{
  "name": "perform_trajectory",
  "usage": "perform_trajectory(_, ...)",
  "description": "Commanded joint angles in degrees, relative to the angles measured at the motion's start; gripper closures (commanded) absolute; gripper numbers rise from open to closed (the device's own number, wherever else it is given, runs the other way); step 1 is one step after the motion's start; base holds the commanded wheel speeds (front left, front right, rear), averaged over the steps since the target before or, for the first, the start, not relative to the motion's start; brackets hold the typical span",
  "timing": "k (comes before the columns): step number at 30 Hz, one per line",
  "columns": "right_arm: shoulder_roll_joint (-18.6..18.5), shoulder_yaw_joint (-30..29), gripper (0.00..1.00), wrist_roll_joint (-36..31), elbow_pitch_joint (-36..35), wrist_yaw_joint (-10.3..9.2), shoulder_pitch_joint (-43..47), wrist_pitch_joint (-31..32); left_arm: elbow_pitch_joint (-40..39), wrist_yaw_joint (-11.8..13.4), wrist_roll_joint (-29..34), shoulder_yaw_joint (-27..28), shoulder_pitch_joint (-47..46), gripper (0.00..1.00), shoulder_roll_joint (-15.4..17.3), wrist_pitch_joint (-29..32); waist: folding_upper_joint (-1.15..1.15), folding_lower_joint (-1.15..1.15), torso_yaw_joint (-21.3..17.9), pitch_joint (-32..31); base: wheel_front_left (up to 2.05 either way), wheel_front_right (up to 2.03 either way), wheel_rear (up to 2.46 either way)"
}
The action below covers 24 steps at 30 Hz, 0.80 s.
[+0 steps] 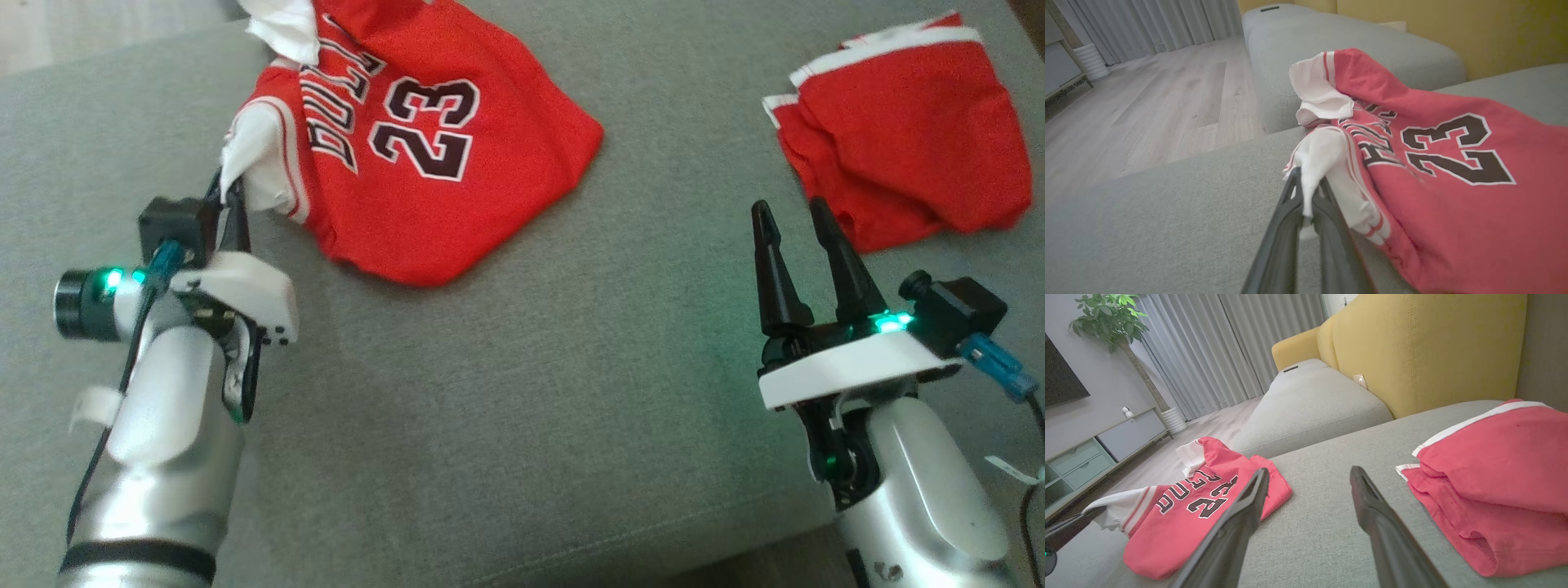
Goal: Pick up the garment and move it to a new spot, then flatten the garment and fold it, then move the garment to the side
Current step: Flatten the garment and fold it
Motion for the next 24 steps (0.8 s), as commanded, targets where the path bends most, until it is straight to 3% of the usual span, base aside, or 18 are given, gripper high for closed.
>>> perform_trajectory(1,0.19,0.92,0.0,-0.46,-1.69,-0.05,0.02,0.15,-3.2,0.62,-0.26,2.29,0.48,1.0,2.33,-0.67,0.0,0.0,1.13,-0.87,0.0,0.0,0.0)
perform_trajectory(14,-0.33,0.47,0.0,-0.88,-2.4,-0.05,2.17,2.24,-22.43,4.61,-1.19,8.51,14.2,1.0,2.21,-0.68,0.0,0.0,8.33,-4.66,0.0,0.0,0.0)
perform_trajectory(24,0.02,0.47,0.0,-1.17,-3.34,-0.05,3.72,3.88,-27.62,6.55,-2.05,13.5,23.43,1.0,0.39,-0.68,0.0,0.0,10.79,-6.54,0.0,0.0,0.0)
